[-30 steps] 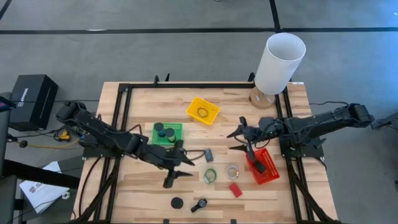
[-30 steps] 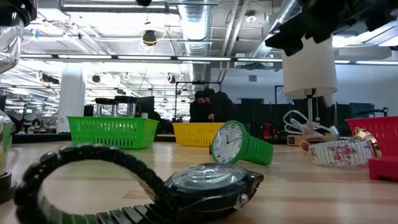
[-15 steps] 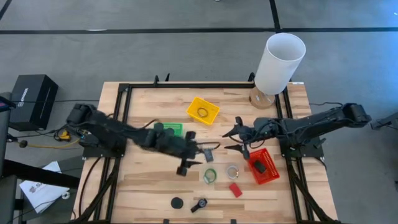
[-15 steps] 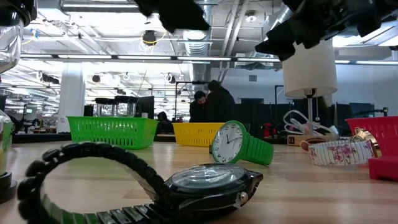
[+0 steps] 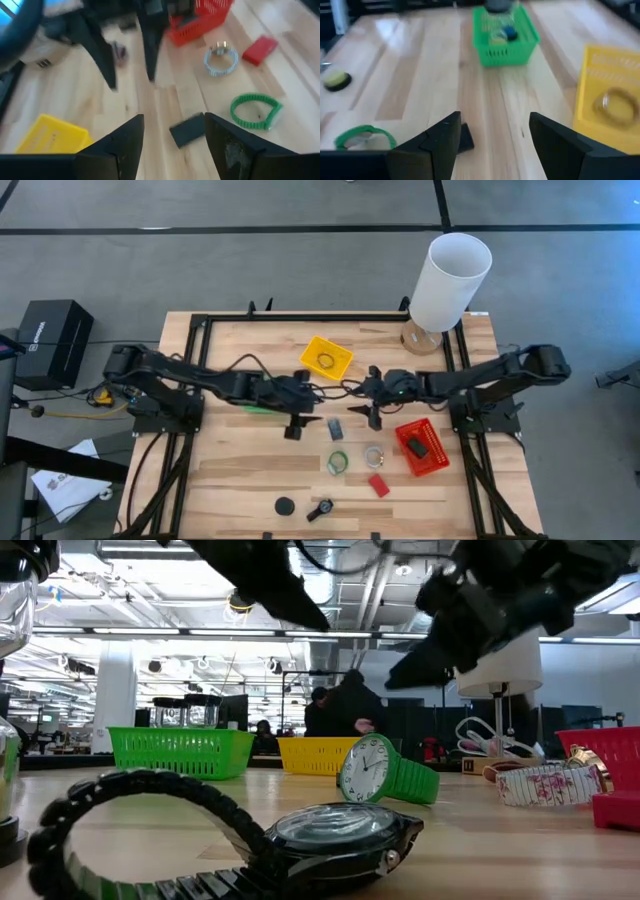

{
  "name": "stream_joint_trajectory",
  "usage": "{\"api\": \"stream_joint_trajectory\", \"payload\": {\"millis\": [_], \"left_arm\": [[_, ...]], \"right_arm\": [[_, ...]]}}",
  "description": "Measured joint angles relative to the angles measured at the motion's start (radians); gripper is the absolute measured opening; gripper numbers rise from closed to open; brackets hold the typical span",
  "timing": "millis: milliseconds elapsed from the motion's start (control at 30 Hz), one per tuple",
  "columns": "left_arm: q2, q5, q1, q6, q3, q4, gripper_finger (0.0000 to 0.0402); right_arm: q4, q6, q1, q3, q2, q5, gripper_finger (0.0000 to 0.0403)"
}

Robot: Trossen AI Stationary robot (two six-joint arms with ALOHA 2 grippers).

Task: Pick & Place Office items
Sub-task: Put the brown watch into the yellow basket

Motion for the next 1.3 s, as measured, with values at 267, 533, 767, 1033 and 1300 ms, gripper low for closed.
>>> {"api": "stream_joint_trajectory", "payload": {"millis": [267, 533, 767, 1033, 1300], "left_arm": [[-0.204, -0.011, 0.0, -0.004, -0.103, 0.006, 0.0185], [-0.281, -0.014, 0.002, -0.075, -0.245, 0.186, 0.0173], [-0.272, -0.009, 0.0, -0.076, -0.295, 0.241, 0.0168], [-0.272, -0.008, -0.002, -0.076, -0.299, 0.247, 0.0165], [-0.272, -0.009, -0.002, -0.076, -0.299, 0.248, 0.0159]], "right_arm": [[-0.587, -0.042, -0.012, 0.191, -0.031, 0.048, 0.0227], [-1.2, 0.106, -0.087, 0.333, -0.042, 0.113, 0.0227], [-1.225, 0.037, -0.165, 0.292, -0.007, 0.112, 0.0227], [-1.202, -0.006, -0.235, 0.292, 0.098, 0.1, 0.0227], [-1.193, -0.079, -0.248, 0.295, 0.227, 0.1, 0.0207]]}}
